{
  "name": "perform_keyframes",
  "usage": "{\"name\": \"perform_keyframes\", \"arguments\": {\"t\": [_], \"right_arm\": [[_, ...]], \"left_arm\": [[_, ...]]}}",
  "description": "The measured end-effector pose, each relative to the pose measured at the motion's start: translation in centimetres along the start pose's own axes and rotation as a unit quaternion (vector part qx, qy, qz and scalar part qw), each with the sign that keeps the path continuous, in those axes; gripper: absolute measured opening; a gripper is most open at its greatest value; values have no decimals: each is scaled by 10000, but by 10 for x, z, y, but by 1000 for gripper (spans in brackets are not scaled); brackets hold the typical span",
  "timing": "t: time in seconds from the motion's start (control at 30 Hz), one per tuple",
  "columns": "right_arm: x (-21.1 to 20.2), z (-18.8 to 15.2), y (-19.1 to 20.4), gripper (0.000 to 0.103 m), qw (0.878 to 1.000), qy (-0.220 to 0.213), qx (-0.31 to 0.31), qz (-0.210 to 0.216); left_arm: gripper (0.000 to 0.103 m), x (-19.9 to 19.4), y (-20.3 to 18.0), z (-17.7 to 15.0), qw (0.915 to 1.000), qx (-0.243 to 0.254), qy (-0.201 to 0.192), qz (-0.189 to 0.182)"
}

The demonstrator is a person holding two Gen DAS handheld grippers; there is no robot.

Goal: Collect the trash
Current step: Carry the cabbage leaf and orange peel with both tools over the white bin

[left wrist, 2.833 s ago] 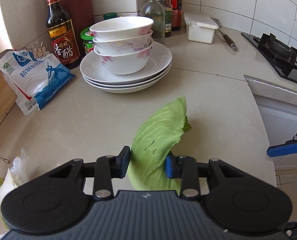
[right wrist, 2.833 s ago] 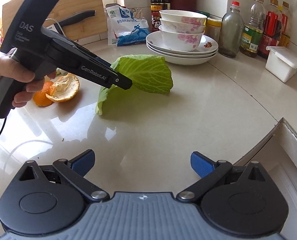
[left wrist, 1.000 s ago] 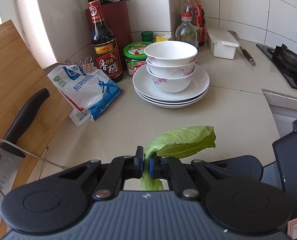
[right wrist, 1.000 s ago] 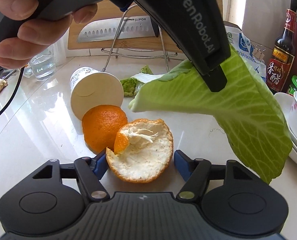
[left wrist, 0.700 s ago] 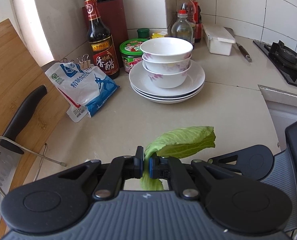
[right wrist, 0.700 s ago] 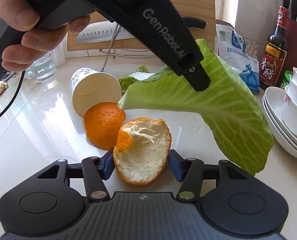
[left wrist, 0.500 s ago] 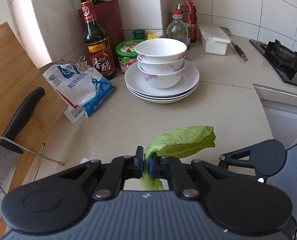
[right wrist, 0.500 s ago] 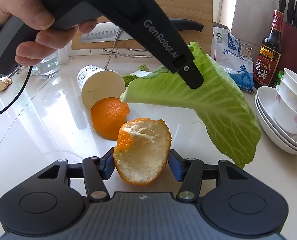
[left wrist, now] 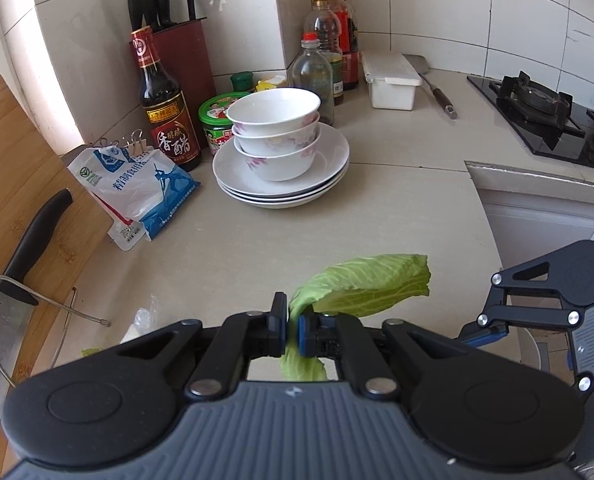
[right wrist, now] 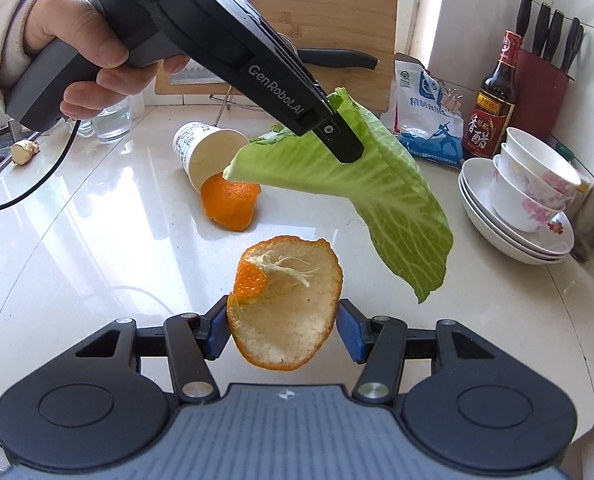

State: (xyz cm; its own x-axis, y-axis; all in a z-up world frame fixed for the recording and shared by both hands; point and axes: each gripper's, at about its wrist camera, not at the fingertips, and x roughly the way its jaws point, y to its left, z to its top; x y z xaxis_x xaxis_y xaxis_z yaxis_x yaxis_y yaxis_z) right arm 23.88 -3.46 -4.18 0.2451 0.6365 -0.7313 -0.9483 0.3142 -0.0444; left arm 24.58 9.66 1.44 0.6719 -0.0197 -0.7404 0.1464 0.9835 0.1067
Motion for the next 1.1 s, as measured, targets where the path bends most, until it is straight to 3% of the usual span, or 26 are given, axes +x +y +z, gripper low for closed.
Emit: {"name": "perform_keyframes", "arguments": {"t": [0.6, 1.1], "right_arm": [[-88, -78, 20, 60, 9939, 174, 722, -815], [-157, -170, 8, 60, 9719, 339, 1686, -1610]], "left_arm": [[3, -29, -87, -7, 9976, 421, -99, -549], [3, -27, -183, 7, 9903, 757, -226, -1138]]}}
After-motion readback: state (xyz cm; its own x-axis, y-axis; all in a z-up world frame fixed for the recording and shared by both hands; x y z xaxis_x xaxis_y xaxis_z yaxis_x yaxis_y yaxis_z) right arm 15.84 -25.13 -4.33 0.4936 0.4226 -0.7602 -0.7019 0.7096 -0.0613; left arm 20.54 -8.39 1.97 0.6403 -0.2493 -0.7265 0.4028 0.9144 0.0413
